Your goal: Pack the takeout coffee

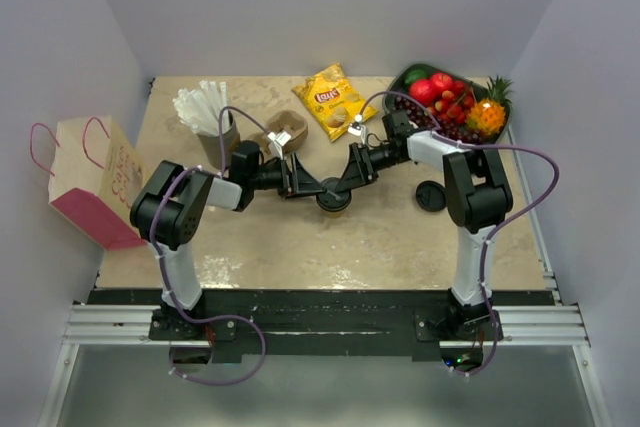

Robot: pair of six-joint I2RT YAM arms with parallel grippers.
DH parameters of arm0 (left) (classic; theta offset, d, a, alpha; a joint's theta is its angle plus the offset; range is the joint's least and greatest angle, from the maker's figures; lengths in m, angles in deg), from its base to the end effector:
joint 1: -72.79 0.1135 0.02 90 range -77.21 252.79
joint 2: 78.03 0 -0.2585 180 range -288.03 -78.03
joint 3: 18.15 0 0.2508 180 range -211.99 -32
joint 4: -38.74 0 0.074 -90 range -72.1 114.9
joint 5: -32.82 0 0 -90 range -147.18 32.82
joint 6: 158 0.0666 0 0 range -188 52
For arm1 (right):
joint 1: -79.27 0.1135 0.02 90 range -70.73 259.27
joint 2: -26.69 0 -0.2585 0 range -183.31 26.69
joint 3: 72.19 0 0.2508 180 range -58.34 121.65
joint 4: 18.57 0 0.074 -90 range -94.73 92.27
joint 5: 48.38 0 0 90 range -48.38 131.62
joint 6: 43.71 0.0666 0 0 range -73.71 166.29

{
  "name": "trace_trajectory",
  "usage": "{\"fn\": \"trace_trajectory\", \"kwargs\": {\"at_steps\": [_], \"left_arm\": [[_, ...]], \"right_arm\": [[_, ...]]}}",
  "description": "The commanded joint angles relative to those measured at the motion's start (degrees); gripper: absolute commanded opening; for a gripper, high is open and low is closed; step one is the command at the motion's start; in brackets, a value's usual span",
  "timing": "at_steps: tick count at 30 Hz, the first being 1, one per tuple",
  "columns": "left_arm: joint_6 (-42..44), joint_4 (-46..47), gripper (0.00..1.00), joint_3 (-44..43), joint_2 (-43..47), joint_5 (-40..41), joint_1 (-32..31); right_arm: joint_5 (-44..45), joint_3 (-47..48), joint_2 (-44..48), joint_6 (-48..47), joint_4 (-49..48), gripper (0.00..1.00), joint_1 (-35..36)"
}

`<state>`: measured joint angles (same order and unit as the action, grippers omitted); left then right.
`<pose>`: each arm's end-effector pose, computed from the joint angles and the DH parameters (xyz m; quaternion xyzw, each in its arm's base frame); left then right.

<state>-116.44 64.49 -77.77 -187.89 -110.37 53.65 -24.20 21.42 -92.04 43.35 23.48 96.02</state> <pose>0.3338 -0.1723 0.1166 0.0441 0.7888 -0.5820 0.1927 0.3757 0.1765 0.1404 -0.2467 0.7924 0.5487 0.1009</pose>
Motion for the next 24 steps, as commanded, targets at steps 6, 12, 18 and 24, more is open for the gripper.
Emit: {"fn": "trace_trajectory", "kwargs": {"at_steps": [6,12,18,24], "left_arm": [[4.4,-3.6,0.82,0.0,0.0,2.2,0.0],[3.6,-3.6,0.82,-1.4,-0.4,1.8,0.0],[1.5,-1.8,0.82,-1.5,1.4,0.5,-0.2],[2.4,-3.2,0.86,-0.6,5.5,0.7,-0.3]], "right_arm": [[-8.9,-2.3,2.8,-7.9,9.0,0.76,0.6],[-14.7,6.1,-3.1,-34.9,39.3,0.93,0.6],[-15.2,7.6,-6.2,-41.1,43.3,0.99,0.6],[-11.6,6.4,-3.4,-35.1,35.7,0.99,0.3]]}}
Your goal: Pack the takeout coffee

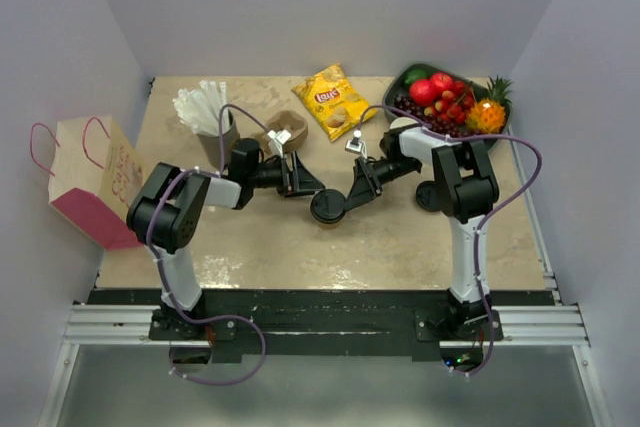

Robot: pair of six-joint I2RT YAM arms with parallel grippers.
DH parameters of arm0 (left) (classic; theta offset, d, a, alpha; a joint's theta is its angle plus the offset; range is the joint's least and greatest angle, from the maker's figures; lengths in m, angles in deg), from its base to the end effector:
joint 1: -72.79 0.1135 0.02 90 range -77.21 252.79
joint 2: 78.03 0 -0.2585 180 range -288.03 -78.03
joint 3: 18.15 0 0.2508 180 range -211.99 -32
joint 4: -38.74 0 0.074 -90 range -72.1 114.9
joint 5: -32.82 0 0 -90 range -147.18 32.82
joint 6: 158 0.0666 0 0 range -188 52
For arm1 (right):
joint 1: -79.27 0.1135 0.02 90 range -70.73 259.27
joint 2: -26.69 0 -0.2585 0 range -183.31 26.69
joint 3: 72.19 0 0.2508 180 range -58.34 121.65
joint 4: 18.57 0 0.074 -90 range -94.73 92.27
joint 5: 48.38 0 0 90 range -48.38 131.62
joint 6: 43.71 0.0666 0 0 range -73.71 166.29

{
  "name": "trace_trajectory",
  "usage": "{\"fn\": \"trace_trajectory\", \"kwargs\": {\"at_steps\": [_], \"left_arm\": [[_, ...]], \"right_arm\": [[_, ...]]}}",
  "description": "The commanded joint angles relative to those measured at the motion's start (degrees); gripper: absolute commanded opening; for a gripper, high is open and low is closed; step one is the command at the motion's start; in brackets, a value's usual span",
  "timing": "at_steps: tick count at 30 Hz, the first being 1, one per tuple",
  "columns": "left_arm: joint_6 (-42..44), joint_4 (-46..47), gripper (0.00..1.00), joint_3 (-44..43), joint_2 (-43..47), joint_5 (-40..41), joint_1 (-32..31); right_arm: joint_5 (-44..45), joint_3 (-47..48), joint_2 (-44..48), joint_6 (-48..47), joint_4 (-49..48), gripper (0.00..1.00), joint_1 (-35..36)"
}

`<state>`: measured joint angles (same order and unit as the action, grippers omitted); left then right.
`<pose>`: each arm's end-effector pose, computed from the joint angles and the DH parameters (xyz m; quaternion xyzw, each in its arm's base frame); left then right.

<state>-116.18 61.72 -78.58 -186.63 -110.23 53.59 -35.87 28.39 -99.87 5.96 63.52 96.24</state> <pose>0.3347 -0.1729 0.1231 0.0427 0.7913 -0.5797 0.1898 0.3368 0.1708 0.1272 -0.2831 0.7231 0.6301 0.0052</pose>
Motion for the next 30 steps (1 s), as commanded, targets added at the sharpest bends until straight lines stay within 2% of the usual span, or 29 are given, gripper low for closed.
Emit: {"fn": "trace_trajectory", "kwargs": {"at_steps": [1,2,4,5,8,11,14,19,23,30], "left_arm": [[2.5,-0.7,0.87,0.3,5.5,0.8,-0.2],[4.0,-1.9,0.88,0.1,6.3,1.3,-0.3],[5.7,-4.9,0.94,-0.9,8.3,2.7,-0.3],[7.5,-6.2,0.97,-1.4,8.9,3.2,-0.2],[10.4,-10.4,0.99,-2.6,10.9,4.3,-0.3],[13.4,-15.3,0.99,-2.5,13.3,5.8,-0.2],[15.3,-20.3,0.99,-0.5,16.6,8.5,-0.2],[13.3,-17.8,0.99,6.1,20.1,9.5,-0.5],[12.5,-15.0,0.99,6.6,19.4,8.6,-2.0],[12.0,-13.5,0.99,7.7,18.0,8.0,-4.0]], "right_arm": [[4.9,-3.9,6.1,15.2,-10.4,0.99,0.0],[8.5,-6.8,12.5,23.9,-28.2,0.99,-0.1],[15.2,-16.2,19.1,41.9,-44.8,0.99,-0.9],[16.3,-17.1,22.2,44.4,-52.1,0.99,-1.0],[16.1,-13.9,21.1,43.8,-49.0,0.99,-0.8],[17.5,-16.7,22.6,48.9,-55.7,0.99,-0.8],[18.9,-18.4,23.3,52.4,-58.2,0.99,-0.7],[18.0,-22.1,21.8,60.3,-66.2,0.99,0.3],[17.6,-21.7,19.4,64.4,-72.6,0.99,1.2],[16.5,-21.3,17.0,66.1,-73.7,0.97,2.2]]}}
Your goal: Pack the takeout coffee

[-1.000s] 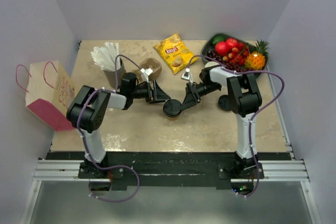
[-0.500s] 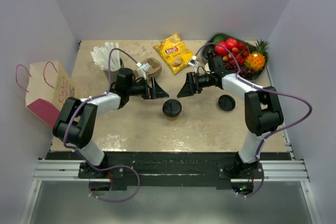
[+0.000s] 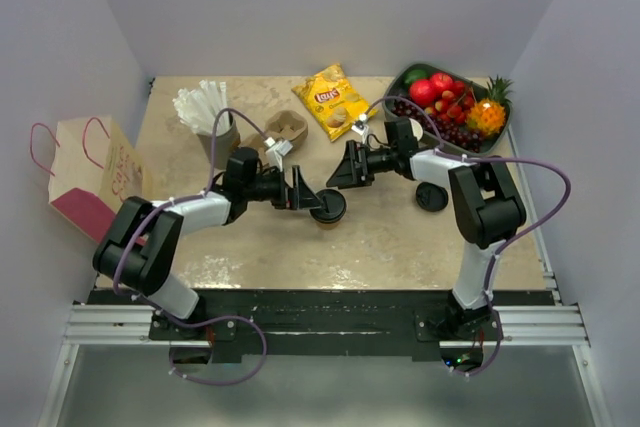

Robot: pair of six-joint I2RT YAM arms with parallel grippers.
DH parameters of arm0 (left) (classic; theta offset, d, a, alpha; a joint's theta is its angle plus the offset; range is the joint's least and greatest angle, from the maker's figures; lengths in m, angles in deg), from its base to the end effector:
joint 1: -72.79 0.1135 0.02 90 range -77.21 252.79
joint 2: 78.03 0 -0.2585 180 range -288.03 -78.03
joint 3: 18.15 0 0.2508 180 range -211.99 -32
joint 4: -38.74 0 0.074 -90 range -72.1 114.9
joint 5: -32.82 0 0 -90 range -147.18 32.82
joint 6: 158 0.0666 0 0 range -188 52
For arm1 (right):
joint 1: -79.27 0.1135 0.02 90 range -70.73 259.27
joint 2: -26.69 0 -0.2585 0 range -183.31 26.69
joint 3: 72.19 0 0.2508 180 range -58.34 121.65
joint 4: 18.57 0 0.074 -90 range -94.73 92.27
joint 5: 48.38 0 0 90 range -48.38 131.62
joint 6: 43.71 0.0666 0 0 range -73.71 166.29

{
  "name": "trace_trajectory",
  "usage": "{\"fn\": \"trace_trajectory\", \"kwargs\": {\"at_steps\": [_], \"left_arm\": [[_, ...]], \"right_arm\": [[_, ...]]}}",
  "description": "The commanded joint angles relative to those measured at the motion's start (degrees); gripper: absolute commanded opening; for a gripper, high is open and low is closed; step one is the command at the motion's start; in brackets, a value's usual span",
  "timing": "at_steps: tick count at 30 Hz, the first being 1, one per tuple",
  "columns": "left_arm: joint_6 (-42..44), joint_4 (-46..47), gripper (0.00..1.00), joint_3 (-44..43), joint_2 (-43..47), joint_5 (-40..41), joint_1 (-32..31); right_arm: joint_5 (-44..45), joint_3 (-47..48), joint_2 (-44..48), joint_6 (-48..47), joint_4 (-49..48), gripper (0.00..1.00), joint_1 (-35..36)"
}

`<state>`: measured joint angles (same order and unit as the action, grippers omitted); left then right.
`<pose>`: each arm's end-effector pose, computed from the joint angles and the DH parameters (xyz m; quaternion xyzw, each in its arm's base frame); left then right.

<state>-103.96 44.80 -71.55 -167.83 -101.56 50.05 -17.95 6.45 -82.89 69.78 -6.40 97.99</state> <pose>0.2826 -0.1689 0.1617 0.0942 0.8195 -0.5113 0.2409 0.3608 0.1829 0.1545 -0.1643 0.8038 0.5495 0.1580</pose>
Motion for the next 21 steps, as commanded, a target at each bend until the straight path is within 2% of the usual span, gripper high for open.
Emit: {"fn": "trace_trajectory", "kwargs": {"at_steps": [1,21], "left_arm": [[-0.4,4.2,0.99,1.0,-0.9,-0.9,-0.5],[1.4,4.1,0.98,-0.7,-6.6,-1.8,-1.8]], "right_arm": [[-1.8,0.3,0.0,2.4,-3.9,0.97,0.4],[-3.3,-3.5,-2.7,4.0,-6.7,0.87,0.5]]}}
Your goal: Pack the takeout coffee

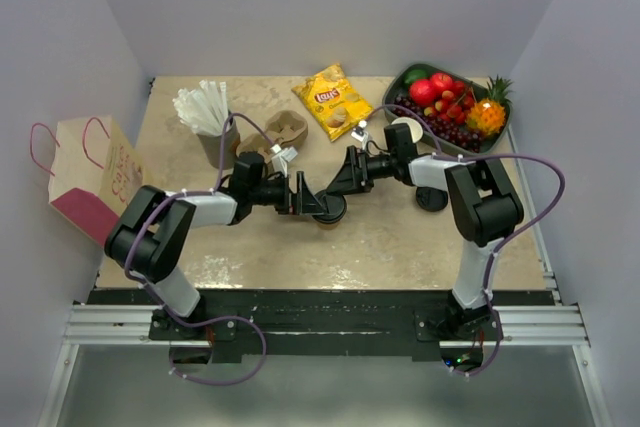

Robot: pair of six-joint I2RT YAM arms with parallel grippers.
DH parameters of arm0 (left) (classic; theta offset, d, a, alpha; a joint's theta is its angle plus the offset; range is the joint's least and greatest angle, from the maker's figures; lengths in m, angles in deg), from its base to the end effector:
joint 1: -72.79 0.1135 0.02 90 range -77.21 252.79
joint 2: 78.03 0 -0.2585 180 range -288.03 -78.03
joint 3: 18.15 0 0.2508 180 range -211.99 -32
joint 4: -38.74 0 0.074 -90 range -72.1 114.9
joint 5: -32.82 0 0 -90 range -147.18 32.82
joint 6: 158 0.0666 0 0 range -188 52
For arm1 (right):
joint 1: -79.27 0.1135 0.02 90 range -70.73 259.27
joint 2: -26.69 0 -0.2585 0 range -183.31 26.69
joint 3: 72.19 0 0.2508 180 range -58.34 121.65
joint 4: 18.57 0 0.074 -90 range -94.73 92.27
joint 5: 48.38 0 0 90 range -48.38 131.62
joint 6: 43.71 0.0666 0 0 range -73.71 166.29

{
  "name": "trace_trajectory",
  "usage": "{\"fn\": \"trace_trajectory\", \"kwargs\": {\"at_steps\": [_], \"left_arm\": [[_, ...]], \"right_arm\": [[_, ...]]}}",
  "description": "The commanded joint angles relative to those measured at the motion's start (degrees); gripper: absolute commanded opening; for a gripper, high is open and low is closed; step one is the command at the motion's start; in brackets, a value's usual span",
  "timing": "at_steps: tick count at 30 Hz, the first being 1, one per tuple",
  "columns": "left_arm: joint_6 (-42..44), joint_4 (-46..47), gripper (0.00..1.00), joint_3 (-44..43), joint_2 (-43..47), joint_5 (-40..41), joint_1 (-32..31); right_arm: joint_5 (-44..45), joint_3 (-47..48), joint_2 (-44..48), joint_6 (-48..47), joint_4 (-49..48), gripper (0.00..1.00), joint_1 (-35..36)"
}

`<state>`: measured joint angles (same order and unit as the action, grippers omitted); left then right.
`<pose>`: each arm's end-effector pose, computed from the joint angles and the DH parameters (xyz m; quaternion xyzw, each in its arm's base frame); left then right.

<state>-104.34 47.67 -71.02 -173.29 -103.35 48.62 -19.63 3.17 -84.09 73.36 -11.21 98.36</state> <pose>0.2806 -0.1786 0.1356 0.0988 0.8253 -0.5178 0.2024 0.3532 0.1840 0.1378 -0.1487 0.8008 0.5645 0.1341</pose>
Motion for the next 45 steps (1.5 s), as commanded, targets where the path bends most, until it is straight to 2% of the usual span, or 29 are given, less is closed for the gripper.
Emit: {"fn": "trace_trajectory", "kwargs": {"at_steps": [1,14,26,36,40,45], "left_arm": [[1.9,1.1,0.97,-1.2,-1.2,0.1,-0.4],[3.3,0.8,0.96,-1.7,-3.6,0.0,-0.3],[5.7,2.2,0.94,0.2,-8.0,1.9,0.5],[6.7,1.8,0.94,-0.2,-7.7,1.8,0.8],[7.0,1.9,0.94,-1.3,-6.9,0.1,0.7],[6.2,2.9,0.95,-3.6,-5.5,-4.0,0.7]], "right_arm": [[-1.6,-0.3,-1.7,0.4,-1.8,0.87,0.2],[0.7,0.7,-5.5,-0.3,0.5,0.82,0.1],[3.3,0.7,-8.0,-0.2,2.7,0.80,-1.2],[3.9,1.2,-9.0,-0.6,3.2,0.81,-1.3],[0.3,0.3,-4.6,1.5,-4.7,0.88,-1.3],[-2.4,-2.5,0.0,8.6,-15.6,0.91,-1.3]]}}
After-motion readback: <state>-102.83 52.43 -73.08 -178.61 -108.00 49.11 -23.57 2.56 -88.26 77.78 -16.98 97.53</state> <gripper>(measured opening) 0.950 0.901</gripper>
